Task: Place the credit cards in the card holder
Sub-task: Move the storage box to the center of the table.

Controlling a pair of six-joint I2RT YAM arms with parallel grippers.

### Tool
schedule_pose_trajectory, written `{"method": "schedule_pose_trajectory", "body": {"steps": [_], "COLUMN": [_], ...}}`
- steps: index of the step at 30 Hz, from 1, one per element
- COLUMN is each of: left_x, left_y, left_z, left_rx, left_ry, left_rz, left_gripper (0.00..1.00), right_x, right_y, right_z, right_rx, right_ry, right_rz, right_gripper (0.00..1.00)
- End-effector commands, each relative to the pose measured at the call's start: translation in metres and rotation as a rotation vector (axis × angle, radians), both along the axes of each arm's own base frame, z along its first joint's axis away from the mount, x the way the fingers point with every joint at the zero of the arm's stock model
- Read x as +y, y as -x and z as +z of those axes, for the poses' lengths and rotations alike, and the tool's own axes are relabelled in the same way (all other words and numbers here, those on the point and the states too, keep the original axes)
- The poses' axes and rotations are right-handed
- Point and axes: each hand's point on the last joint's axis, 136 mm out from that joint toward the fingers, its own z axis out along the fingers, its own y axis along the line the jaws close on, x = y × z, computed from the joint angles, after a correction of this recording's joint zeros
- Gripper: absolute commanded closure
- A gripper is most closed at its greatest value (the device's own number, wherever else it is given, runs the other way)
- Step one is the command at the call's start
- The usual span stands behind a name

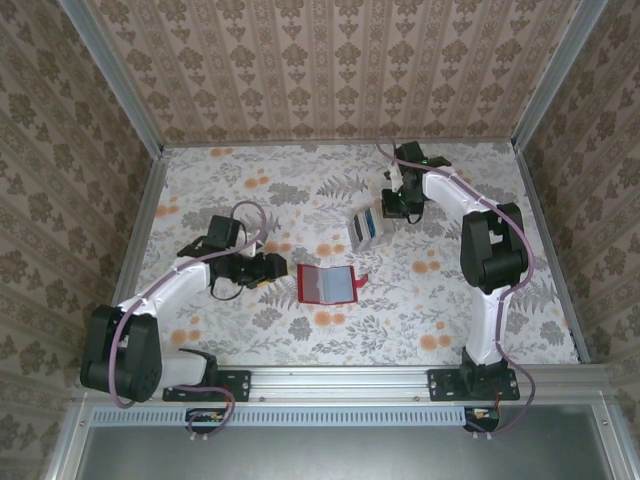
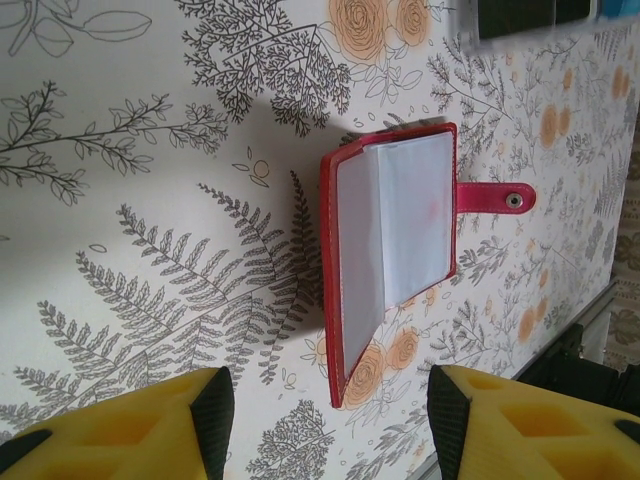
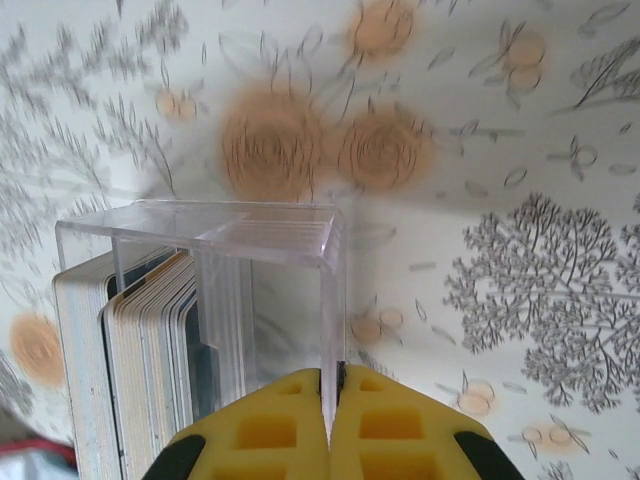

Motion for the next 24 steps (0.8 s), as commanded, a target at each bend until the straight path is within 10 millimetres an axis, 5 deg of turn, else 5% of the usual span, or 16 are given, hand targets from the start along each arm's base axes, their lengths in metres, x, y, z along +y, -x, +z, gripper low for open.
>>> {"method": "schedule_pose_trajectory", "body": {"steps": [1,6,13,19,24], "left_x": [-0.006,-0.008,-0.012,-0.01,-0.011], "left_y": [-0.004,-0.004,-0.005,0.0,0.002], "left_z": [0.008,0.004,0.002,-0.008,-0.013], "left_rx": [-0.029,-0.023,-0.017,0.01,0.023], "left_ry": [0.013,0.014,0.019,0.006,0.007], "left_rz": [-0.035,-0.031,-0.038,-0.053,-0.057], "left_gripper": [0.43,0.41,0.41,0.41,0.41], "right_x": [0.007,-0.01,-0.018,0.014,0.028], "right_y": [0.003,-0.004,0.003,0.033,0.041], "right_z": [0.012,0.005,0.048,0.059,0.044], "right_rx": [-0.003,0.006,-0.11,-0.101,-0.051], "right_ry": [-0.016,0.082,0.075,-0.109,-0.137], "right_rz": [0.134,0.076,-0.014,0.031,0.061], "right_gripper": [1.0,0.81,0.68,0.59,0.5]}}
